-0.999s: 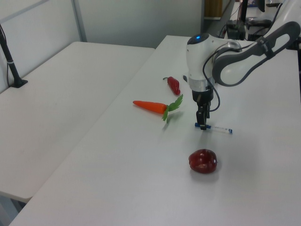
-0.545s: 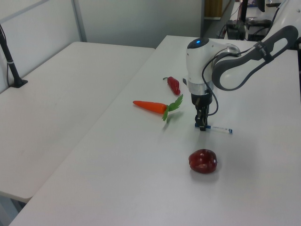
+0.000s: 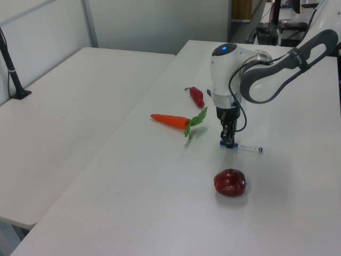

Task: Place marker
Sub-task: 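Carry the held marker over to the black mesh pen cup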

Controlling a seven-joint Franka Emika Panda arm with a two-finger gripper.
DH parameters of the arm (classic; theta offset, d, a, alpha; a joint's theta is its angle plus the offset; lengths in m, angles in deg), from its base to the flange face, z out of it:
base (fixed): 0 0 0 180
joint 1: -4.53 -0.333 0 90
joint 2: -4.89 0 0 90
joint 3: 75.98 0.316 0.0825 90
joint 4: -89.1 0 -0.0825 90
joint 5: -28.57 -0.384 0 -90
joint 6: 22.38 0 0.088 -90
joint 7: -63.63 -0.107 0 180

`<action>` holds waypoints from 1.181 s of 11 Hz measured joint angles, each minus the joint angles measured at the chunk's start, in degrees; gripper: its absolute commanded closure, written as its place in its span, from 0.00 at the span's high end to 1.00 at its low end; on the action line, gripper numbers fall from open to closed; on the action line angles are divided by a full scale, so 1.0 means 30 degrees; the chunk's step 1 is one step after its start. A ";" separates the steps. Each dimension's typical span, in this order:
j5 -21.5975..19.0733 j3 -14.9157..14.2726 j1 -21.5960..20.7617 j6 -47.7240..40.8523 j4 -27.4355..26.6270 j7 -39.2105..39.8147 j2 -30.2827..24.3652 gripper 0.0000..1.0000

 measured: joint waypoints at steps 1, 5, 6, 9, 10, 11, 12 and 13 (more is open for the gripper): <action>0.0000 0.0000 0.0000 -0.0001 0.0057 -0.0198 -0.0111 0.09; -0.0005 -0.0001 0.0004 -0.3426 0.1817 -0.0494 -0.1411 0.09; -0.0006 -0.0003 0.0017 -0.4687 0.2578 -0.0555 -0.1920 0.09; -0.0005 -0.0307 0.0615 -0.6487 0.4137 -0.0624 -0.3262 0.09; 0.0002 -0.0373 0.1359 -0.6500 0.4407 -0.0619 -0.3444 0.09; 0.0036 -0.0439 0.2273 -0.6500 0.4649 -0.0581 -0.3470 0.09; 0.0066 -0.0500 0.3277 -0.6395 0.4796 -0.0203 -0.3461 0.09; 0.0085 -0.0562 0.4132 -0.6166 0.4876 0.0324 -0.3455 0.09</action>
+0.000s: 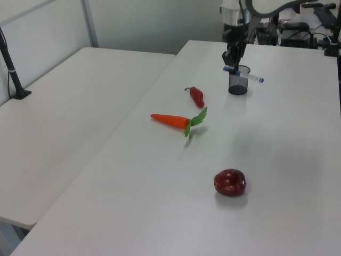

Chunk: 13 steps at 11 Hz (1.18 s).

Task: Place marker
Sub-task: 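Carry the held marker over to the black mesh pen cup, then lower the marker into the pen cup's opening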

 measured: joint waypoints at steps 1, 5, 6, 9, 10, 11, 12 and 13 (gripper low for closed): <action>0.0019 -0.0205 0.0796 0.0529 0.0035 0.0609 0.0018 0.10; 0.0028 -0.2606 0.2037 0.5449 0.0044 0.2153 0.0507 0.10; 0.0029 -0.2767 0.2424 0.6795 0.0040 0.2198 0.0826 0.10; 0.0458 -0.2797 0.3590 1.0561 0.0027 0.2305 0.2131 0.11; 0.0802 -0.2797 0.3783 1.1401 0.0010 0.2312 0.2523 0.11; 0.0974 -0.2797 0.3877 1.2220 -0.0016 0.2312 0.2898 0.12; 0.1004 -0.2795 0.3884 1.2764 -0.0076 0.2312 0.3156 0.12; 0.1012 -0.2779 0.3860 1.3058 -0.0238 0.2313 0.3313 0.12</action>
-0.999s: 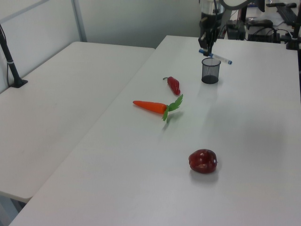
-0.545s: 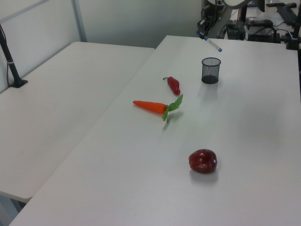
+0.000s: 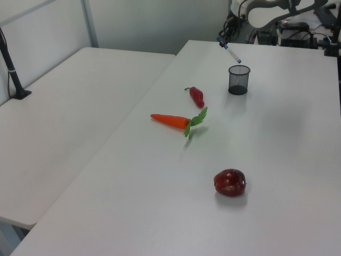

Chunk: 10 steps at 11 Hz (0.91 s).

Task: Place marker
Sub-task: 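Lower the marker into the pen cup's opening, then open the gripper to release the marker into the cup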

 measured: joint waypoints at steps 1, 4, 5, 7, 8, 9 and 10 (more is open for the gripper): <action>0.0022 0.0019 -0.0045 0.0006 -0.0199 0.0002 0.0036 0.12; 0.0201 0.0067 -0.0310 0.0008 -0.1046 0.0002 0.0073 0.12; 0.0204 0.0073 -0.0383 0.0008 -0.1208 0.0002 0.0075 0.12; 0.0205 0.0073 -0.0442 0.0008 -0.1260 0.0002 0.0073 0.21; 0.0205 0.0073 -0.0442 0.0008 -0.1293 0.0002 0.0073 0.33; 0.0205 0.0073 -0.0441 0.0008 -0.1343 0.0002 0.0073 0.39; 0.0205 0.0073 -0.0441 0.0008 -0.1411 0.0002 0.0073 0.67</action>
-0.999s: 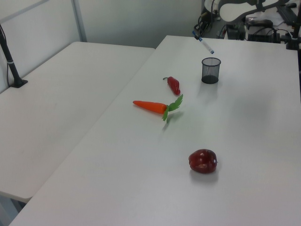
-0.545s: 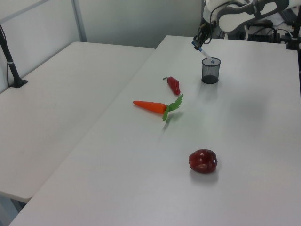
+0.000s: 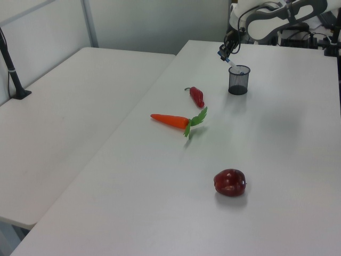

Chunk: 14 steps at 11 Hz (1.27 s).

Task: Place marker

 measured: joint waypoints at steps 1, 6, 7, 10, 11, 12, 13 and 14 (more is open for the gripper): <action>0.0000 0.0000 0.0000 0.0000 -0.0020 0.0000 0.0000 1.00; 0.0000 0.0066 -0.0038 0.0000 0.0028 0.0000 -0.0159 1.00; 0.0001 0.0164 -0.0157 -0.0001 0.0051 0.0001 -0.0254 1.00; 0.0002 0.0241 -0.1541 -0.1328 0.0222 0.0001 -0.1014 1.00; 0.0003 0.0262 -0.2085 -0.2531 0.0355 0.0001 -0.1455 1.00; 0.0003 0.0272 -0.2702 -0.4005 0.0462 0.0001 -0.2034 1.00; 0.0007 0.0278 -0.3304 -0.5557 0.0496 0.0077 -0.2674 1.00; 0.0014 0.0285 -0.3925 -0.7474 0.0525 0.0395 -0.3408 1.00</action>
